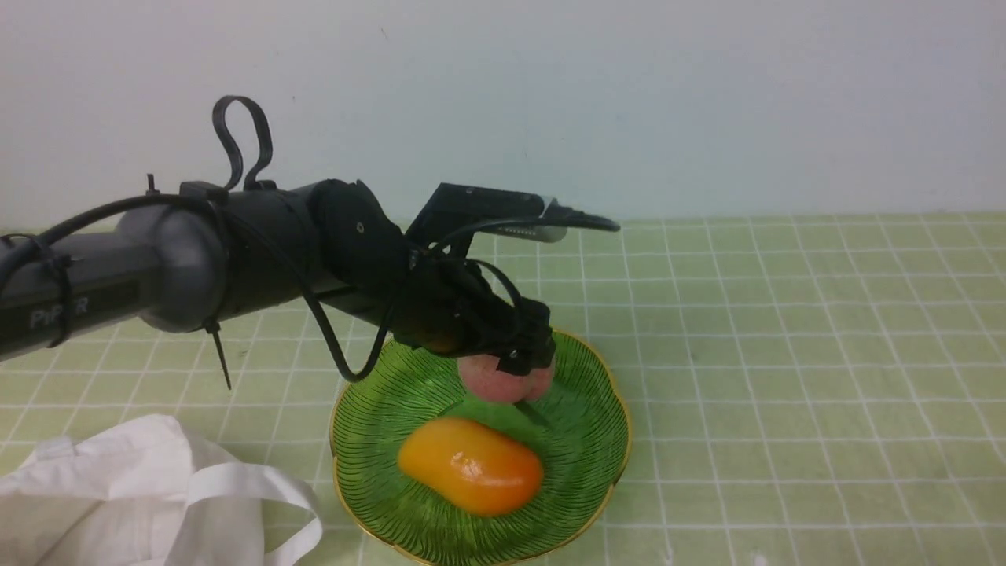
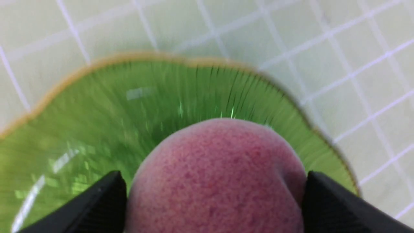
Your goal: Take the fruit out of the bag on the green coffee tablecloth and place them on the plate.
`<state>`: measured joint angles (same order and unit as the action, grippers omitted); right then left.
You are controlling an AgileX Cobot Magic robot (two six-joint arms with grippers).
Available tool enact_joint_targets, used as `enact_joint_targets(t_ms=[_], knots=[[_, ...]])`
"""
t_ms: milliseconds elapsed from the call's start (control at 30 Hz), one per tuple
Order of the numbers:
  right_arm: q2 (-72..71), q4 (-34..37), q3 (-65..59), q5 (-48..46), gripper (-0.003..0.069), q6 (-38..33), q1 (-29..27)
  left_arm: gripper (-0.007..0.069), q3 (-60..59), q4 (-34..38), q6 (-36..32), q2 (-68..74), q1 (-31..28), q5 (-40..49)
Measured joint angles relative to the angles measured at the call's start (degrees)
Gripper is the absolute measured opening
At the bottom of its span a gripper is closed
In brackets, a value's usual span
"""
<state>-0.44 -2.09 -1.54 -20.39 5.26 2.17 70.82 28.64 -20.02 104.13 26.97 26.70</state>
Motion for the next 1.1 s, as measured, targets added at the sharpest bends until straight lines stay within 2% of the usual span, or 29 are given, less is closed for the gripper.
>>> enact_joint_targets(t_ms=[133,367,633,767,867,967,1100], knots=[[0.0,0.0,0.0,0.0,-0.0015,0.0,0.0,0.0685,1.3,0.0,0.0,0.0,0.0,2.2],[0.0,0.0,0.0,0.0,-0.0015,0.0,0.0,0.0683,1.3,-4.0,0.3,0.0,0.0,16.5],[0.0,0.0,0.0,0.0,-0.0015,0.0,0.0,0.0685,3.9,-10.9,4.6,0.0,0.0,18.6],[0.0,0.0,0.0,0.0,-0.0015,0.0,0.0,0.0685,6.7,-11.8,5.3,0.0,0.0,20.0],[0.0,0.0,0.0,0.0,-0.0015,0.0,0.0,0.0669,11.0,-12.1,5.5,0.0,0.0,24.6],[0.0,0.0,0.0,0.0,-0.0015,0.0,0.0,0.0563,15.9,-12.9,5.9,0.0,0.0,31.1],[0.0,0.0,0.0,0.0,-0.0015,0.0,0.0,0.0269,23.3,-16.8,6.4,0.0,0.0,41.2]])
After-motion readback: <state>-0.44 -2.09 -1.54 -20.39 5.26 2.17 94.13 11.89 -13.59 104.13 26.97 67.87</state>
